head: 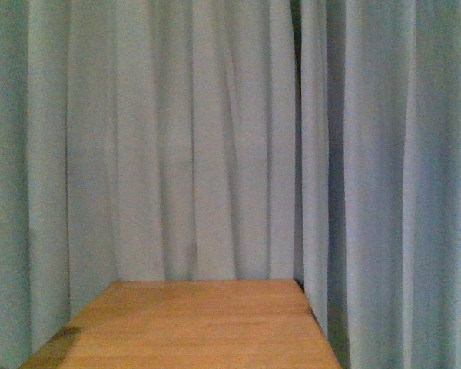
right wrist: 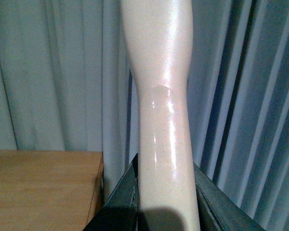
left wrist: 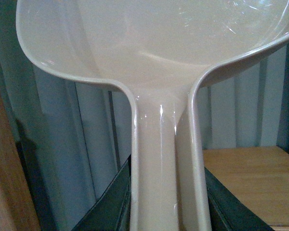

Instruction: Clean up trash

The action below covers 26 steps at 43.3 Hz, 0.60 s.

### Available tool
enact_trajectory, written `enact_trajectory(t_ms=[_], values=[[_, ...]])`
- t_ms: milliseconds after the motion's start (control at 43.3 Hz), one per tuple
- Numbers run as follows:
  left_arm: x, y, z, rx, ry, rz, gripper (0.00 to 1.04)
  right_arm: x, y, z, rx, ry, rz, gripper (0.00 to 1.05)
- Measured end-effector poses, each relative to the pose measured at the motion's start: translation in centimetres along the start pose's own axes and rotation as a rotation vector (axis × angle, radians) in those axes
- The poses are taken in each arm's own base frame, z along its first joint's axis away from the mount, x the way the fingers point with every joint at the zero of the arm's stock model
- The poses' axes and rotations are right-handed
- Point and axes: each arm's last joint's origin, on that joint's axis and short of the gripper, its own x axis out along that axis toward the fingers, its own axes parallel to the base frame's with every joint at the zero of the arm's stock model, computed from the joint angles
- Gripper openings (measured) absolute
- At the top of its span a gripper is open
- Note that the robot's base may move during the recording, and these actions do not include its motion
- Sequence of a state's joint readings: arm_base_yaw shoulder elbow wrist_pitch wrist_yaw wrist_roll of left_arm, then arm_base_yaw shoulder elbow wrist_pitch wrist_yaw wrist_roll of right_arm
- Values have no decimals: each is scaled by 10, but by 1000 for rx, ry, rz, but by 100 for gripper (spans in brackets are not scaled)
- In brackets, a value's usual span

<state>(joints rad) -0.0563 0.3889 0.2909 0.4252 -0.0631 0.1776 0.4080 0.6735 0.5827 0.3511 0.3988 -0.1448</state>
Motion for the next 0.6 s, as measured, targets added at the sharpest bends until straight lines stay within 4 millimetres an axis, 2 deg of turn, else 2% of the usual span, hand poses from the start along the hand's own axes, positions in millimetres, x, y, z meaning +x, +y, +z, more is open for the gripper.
enact_trajectory(t_ms=[208,600], values=[[0,0,0,0,0,0,26,-15,-11,-4,-11,-64,-52,20],[0,0,0,0,0,0,26,-16,-12,-10,-23,-50,-65,20]])
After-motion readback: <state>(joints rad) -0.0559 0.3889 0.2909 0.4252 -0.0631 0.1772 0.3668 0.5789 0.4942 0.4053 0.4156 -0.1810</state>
